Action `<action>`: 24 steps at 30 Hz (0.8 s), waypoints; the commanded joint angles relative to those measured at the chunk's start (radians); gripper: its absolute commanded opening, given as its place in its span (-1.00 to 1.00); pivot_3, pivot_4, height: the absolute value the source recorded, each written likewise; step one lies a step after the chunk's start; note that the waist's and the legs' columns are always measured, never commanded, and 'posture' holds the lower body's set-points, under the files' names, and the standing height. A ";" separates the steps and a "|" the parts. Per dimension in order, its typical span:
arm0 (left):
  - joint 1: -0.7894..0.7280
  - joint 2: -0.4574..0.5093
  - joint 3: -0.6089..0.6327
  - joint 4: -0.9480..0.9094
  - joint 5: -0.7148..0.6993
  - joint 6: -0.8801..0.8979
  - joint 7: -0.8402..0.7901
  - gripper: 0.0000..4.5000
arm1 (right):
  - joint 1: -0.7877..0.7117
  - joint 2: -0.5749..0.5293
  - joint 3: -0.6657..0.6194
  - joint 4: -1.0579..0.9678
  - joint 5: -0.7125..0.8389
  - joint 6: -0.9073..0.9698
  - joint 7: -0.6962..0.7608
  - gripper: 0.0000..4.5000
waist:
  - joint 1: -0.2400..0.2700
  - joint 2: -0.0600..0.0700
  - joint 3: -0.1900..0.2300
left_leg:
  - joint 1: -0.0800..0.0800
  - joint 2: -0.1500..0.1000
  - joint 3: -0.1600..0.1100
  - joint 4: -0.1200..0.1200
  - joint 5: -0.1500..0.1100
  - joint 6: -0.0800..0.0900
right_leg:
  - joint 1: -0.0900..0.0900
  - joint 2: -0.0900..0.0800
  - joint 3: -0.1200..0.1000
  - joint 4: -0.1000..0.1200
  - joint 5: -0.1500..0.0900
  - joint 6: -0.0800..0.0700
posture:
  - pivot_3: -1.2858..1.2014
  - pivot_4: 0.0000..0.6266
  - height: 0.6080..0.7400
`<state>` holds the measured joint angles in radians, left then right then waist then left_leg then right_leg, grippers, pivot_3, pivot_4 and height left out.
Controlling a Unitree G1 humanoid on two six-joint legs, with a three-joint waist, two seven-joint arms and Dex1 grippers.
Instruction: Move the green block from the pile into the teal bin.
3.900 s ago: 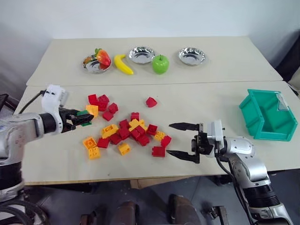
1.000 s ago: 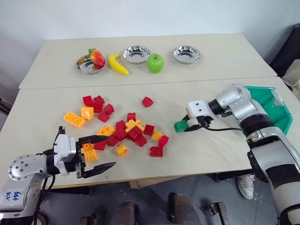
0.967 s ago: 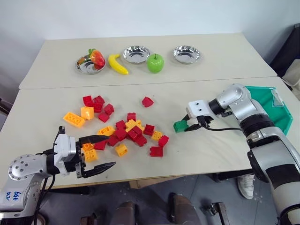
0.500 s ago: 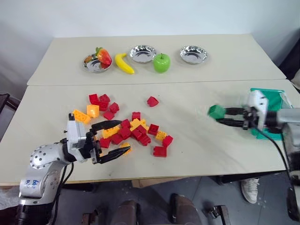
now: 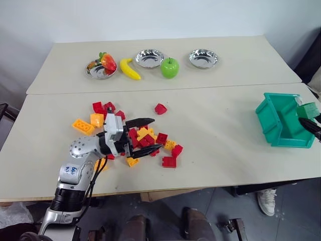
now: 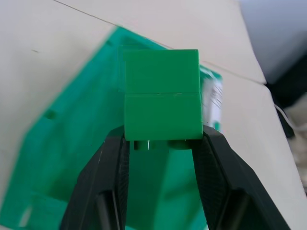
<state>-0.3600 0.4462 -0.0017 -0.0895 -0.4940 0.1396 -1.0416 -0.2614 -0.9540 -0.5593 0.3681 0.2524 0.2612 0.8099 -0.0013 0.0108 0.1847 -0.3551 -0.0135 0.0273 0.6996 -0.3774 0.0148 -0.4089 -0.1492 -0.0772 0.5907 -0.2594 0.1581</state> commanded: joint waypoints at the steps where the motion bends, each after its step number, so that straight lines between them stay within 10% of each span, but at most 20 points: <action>1: -0.017 -0.003 0.001 0.002 0.002 -0.027 -0.012 1.00 | -0.044 -0.031 0.009 0.046 -0.018 -0.032 -0.051 -0.35 | 0.000 0.000 0.000 | 0.000 0.000 0.000 0.000 0.000 0.000 | 0.000 0.000 0.000 0.000 0.000 0.000 | 0.03 -0.52 1.00; 10: -0.009 0.030 0.040 0.025 0.014 -0.056 -0.010 1.00 | -0.106 -0.034 0.038 0.118 -0.036 -0.158 -0.081 0.99 | 0.001 0.000 0.000 | -0.001 0.000 -0.001 0.000 0.000 0.000 | 0.000 0.000 0.000 -0.001 0.000 0.000 | 0.03 -0.52 1.00; 24: 0.145 0.189 0.226 0.023 0.087 -0.086 0.117 1.00 | 0.053 0.163 0.214 -0.437 0.334 -0.079 0.299 0.99 | 0.011 0.000 0.000 | 0.000 0.006 -0.001 0.001 0.000 0.000 | 0.000 0.001 -0.001 -0.001 0.000 0.000 | 0.03 -0.52 1.00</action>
<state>-0.2345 0.6216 0.1935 -0.0283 -0.4193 0.0716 -0.9376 -0.2139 -0.7999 -0.3463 -0.0143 0.5548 0.1714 1.1010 0.0094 0.0107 0.1847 -0.3554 -0.0074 0.0262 0.7003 -0.3778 0.0145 -0.4085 -0.1483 -0.0780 0.5898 -0.2588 0.1580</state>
